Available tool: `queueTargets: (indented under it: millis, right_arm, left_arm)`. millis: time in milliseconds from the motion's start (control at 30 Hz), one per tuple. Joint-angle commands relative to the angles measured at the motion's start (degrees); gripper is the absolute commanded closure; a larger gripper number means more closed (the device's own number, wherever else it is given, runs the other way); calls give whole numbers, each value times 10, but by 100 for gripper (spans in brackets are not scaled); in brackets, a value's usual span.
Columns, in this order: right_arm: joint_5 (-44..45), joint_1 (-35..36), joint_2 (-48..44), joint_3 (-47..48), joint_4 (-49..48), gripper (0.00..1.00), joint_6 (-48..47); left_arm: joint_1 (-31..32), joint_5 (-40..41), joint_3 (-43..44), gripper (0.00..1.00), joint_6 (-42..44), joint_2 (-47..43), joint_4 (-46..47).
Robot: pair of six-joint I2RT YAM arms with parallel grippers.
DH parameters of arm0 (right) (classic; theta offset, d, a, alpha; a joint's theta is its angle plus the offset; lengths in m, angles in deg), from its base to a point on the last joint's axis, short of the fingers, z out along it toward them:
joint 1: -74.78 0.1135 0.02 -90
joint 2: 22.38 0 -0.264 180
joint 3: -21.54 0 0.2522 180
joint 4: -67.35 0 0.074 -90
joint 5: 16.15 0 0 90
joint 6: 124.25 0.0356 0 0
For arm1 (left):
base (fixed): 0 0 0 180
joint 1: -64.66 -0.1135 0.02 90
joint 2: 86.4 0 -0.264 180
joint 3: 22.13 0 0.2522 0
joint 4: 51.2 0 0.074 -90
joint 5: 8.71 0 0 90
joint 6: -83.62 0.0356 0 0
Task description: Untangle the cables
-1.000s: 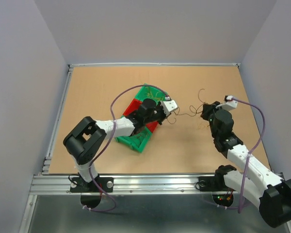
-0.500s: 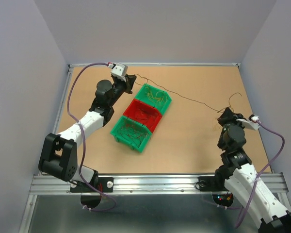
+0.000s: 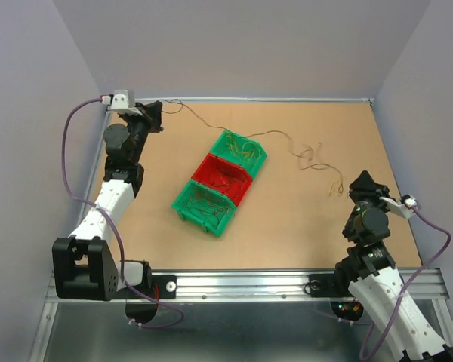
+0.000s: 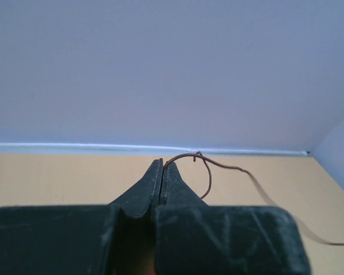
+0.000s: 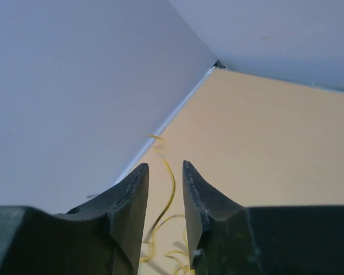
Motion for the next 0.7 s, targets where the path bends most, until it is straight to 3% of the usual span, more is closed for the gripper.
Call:
queueTargets:
  millis: [0,167,267,333,433,467,500,533,600,667]
  right_arm:
    - [60,-3,-5,-15,4,60,6]
    - [60,-2,-20,-19,6,65,6]
    - [56,-3,-31,-24,6,80,6]
    - [47,-3,-32,-24,6,80,4]
    - [-48,-3,-30,-21,-11,65,-43]
    - [-91,-3,-27,-26,-32,54,-65]
    - [-185,-3,-23,-33,-78,30,-107]
    - [-227,-3,-19,-41,-100,23,-124]
    - [-292,-3,-10,-52,-133,10,-149]
    - [-365,-4,18,-46,-156,6,-161]
  left_arm:
    - [-17,-27,2,100,-5,-58,55]
    - [6,-122,-3,100,8,-96,80]
    - [42,-138,10,100,34,-108,60]
    - [66,-142,21,100,57,-116,47]
    - [100,-121,66,100,96,-127,-12]
    - [108,-110,77,100,103,-129,-24]
    - [114,-100,86,100,109,-135,-32]
    - [118,-99,94,100,113,-135,-39]
    - [131,-94,111,100,116,-147,-46]
    - [137,-107,124,100,110,-149,-47]
